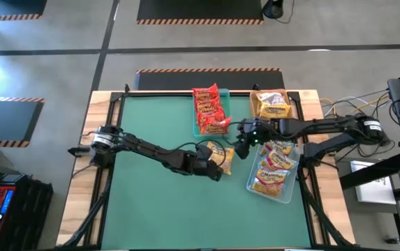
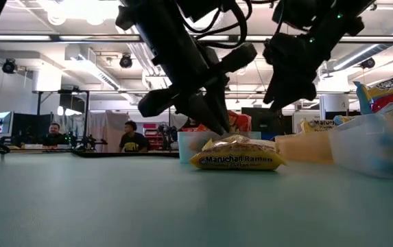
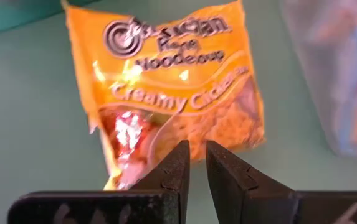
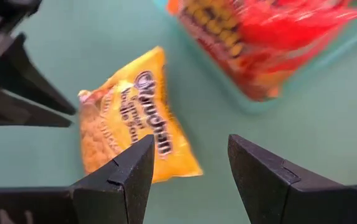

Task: Sort Maruchan noodles
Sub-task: Put the yellow noodle pack into the orange bin

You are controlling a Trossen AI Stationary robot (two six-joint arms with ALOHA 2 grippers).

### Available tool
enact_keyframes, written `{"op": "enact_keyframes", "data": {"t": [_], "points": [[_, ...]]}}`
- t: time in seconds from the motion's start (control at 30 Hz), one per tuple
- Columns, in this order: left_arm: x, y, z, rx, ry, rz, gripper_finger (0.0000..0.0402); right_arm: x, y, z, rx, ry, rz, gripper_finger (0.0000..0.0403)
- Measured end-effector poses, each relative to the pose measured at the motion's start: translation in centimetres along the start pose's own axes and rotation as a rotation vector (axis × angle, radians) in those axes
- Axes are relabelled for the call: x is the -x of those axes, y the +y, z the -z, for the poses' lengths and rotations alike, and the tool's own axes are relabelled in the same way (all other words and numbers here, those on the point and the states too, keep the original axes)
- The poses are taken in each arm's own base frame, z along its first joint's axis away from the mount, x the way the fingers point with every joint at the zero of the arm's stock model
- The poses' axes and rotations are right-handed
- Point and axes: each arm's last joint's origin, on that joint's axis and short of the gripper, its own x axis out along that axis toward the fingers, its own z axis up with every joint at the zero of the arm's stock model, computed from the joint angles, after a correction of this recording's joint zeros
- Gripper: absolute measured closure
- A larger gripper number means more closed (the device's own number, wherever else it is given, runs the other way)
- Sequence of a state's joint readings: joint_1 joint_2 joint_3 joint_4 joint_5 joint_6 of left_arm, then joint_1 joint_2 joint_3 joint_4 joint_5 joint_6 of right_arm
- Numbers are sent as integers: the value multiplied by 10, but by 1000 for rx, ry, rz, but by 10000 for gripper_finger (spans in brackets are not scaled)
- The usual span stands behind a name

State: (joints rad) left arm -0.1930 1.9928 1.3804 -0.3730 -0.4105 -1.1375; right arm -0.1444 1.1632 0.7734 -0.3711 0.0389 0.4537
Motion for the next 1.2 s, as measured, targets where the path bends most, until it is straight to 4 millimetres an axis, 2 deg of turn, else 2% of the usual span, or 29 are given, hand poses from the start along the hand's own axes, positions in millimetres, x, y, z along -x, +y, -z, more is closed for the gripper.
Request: {"op": "enact_keyframes", "data": {"t": [0.13,0.27,0.63,0.97,1.2], "points": [[-1,-3,-1,-23,-28,29,365,-17,4,-4,-9,-2,-85,211],[-15,-1,6,-43,-38,32,365,-25,2,-8,-28,-1,-135,211],[-45,8,20,-10,-63,-44,366,-27,-5,-13,-92,11,-183,211],[-57,13,27,18,-65,-76,366,-28,-7,-17,-102,-54,-113,211],[-60,16,25,42,-95,-103,366,-33,-2,-15,-73,18,-261,207]]}}
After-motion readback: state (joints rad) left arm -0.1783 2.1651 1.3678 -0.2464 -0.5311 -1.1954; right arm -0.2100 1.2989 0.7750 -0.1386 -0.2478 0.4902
